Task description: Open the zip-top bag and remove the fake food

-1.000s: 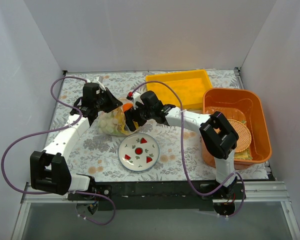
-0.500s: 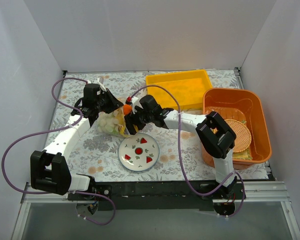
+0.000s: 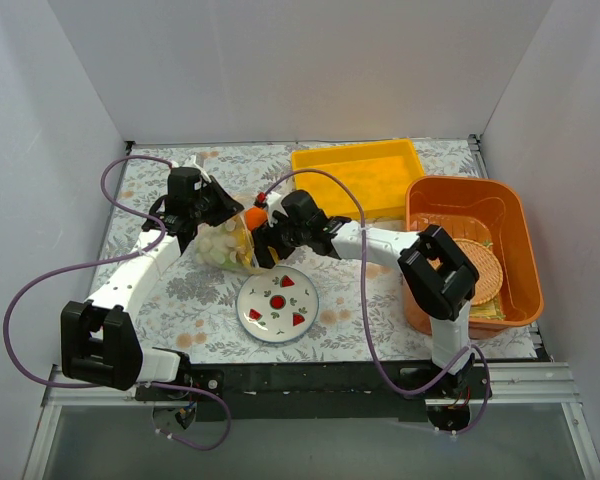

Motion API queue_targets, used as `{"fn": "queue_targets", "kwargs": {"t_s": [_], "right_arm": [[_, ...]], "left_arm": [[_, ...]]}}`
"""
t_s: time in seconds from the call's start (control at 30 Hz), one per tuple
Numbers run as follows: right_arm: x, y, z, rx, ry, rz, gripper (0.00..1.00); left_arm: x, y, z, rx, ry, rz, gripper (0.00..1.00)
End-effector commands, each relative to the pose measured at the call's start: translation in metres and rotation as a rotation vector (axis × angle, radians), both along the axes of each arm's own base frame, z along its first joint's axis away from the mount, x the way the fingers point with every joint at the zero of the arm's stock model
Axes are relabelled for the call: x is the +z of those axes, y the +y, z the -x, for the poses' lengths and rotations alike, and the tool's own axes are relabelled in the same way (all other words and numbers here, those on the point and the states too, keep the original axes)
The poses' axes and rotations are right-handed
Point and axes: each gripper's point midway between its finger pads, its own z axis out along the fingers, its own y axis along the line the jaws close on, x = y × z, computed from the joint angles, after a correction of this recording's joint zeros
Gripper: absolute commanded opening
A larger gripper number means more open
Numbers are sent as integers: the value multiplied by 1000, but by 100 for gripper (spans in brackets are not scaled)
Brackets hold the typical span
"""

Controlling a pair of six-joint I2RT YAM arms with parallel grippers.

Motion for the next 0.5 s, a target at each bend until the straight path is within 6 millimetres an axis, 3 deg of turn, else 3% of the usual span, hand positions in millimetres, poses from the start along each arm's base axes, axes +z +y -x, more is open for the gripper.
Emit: {"fn": "queue_targets", "kwargs": {"t_s": [0.0,0.17,0.47], "right_arm": [[48,-4,-15,-85,-72,-25,21],[62,-10,-21,-123,-72,4,18],[90,-19,-48,-233,-124,25,15]], "left_arm": [[15,10,-5,50,-65,-24,0],[12,10,-11,67,-57,-15,0],[3,3,-25,74,-30,13,0]]}}
